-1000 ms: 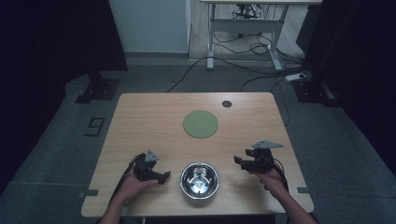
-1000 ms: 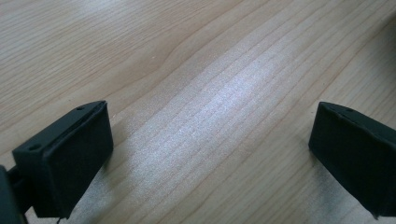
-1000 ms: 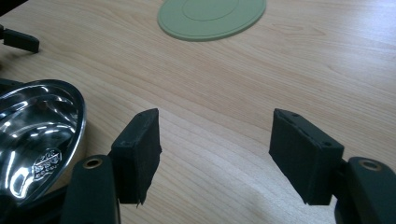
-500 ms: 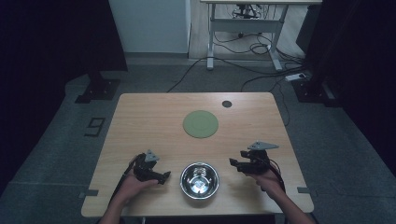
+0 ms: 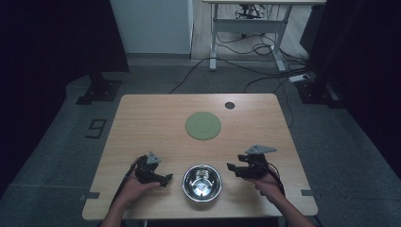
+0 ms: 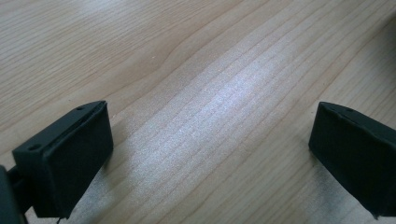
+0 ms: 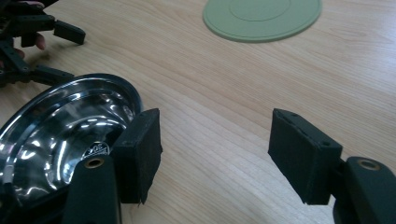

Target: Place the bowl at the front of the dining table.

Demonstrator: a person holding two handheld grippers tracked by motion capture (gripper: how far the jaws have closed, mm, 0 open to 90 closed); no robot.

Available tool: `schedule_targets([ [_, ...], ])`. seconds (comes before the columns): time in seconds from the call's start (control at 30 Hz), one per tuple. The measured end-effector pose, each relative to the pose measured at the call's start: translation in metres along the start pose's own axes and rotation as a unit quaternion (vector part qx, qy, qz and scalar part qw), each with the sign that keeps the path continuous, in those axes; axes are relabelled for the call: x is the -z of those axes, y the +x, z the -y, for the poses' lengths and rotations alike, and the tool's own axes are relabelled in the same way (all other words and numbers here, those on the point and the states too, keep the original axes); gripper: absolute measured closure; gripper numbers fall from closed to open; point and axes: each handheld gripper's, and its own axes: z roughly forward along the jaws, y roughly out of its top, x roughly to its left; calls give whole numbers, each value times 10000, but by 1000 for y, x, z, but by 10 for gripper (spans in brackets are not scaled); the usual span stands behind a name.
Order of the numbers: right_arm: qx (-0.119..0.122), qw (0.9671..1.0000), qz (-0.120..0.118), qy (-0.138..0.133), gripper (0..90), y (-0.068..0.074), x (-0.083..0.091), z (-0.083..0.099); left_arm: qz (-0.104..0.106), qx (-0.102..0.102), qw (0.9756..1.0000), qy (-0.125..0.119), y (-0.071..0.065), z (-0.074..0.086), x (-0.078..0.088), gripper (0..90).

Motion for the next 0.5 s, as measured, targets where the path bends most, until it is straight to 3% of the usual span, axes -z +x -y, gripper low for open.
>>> schedule_targets([
  [0.5,54,9999,-143,-25,344,11,-5,-4,0,-1,10000,0,0,0,0,0],
])
